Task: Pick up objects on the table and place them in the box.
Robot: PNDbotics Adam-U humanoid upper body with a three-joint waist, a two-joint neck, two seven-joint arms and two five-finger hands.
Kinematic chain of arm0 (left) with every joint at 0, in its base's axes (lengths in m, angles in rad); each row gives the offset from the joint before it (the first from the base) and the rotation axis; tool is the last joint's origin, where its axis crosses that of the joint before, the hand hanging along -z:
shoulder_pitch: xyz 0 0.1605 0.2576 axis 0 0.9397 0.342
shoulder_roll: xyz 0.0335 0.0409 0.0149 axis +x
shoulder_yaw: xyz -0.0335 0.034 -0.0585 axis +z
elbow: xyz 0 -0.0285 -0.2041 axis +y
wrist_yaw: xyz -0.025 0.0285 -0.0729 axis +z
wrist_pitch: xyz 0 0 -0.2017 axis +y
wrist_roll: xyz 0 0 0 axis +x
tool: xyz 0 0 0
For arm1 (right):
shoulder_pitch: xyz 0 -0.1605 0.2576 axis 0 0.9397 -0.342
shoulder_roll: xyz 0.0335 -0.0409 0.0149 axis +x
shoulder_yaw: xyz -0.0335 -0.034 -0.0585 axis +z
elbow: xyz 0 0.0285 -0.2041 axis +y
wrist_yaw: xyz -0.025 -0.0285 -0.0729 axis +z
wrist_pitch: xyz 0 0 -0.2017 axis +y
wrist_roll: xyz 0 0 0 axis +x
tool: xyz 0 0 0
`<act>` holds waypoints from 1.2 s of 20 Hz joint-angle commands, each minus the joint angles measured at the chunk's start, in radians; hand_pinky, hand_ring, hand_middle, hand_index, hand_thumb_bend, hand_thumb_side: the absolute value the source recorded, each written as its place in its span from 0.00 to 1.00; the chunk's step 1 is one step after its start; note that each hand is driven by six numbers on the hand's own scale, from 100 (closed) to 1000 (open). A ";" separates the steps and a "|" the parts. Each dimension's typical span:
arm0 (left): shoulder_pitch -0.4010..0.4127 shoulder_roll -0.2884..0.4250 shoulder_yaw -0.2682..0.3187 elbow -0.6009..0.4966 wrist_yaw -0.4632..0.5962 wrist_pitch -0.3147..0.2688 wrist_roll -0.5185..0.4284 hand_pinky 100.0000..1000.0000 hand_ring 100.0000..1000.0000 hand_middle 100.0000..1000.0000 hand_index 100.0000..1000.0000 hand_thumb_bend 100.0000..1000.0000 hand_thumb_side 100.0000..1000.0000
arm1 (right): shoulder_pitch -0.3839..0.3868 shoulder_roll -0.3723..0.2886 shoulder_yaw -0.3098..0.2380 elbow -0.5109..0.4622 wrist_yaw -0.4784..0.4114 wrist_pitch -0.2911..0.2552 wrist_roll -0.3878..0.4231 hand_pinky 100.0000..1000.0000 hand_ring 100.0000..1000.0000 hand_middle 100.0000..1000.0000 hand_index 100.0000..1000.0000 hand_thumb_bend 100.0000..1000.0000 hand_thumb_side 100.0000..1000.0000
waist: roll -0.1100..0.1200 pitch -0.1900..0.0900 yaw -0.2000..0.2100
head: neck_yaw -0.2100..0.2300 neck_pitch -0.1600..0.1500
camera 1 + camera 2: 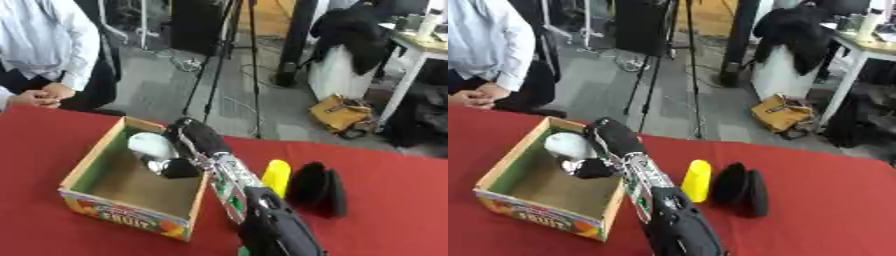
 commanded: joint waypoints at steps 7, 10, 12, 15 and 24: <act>-0.015 -0.003 -0.003 -0.018 0.007 -0.003 -0.007 0.94 0.79 0.77 0.76 0.00 0.70 | -0.031 -0.031 -0.007 -0.005 0.006 -0.042 0.011 0.91 0.96 0.77 0.76 0.38 0.71 | 0.014 -0.014 0.000 | -0.008 -0.016; -0.014 -0.004 -0.005 -0.018 0.009 -0.003 -0.010 0.95 0.79 0.77 0.76 0.00 0.70 | -0.031 -0.031 -0.006 -0.002 0.014 -0.050 0.023 0.91 0.96 0.78 0.77 0.40 0.72 | 0.014 -0.012 0.000 | -0.011 -0.020; -0.015 -0.005 -0.005 -0.018 0.010 -0.003 -0.011 0.95 0.79 0.77 0.76 0.00 0.70 | -0.031 -0.031 -0.005 0.001 0.020 -0.056 0.033 0.92 0.98 0.80 0.79 0.43 0.75 | 0.014 -0.010 0.001 | -0.013 -0.021; -0.016 -0.006 -0.005 -0.018 0.011 -0.003 -0.011 0.95 0.79 0.77 0.76 0.00 0.70 | -0.030 -0.032 -0.007 0.002 0.027 -0.065 0.042 0.93 0.99 0.83 0.84 0.50 0.80 | 0.015 -0.008 0.001 | -0.014 -0.022; -0.012 0.001 0.001 -0.018 0.007 -0.002 -0.009 0.95 0.79 0.77 0.76 0.00 0.70 | -0.036 -0.040 -0.017 -0.052 -0.026 -0.069 0.042 0.94 1.00 0.85 0.85 0.53 0.80 | 0.017 -0.009 -0.025 | 0.005 -0.009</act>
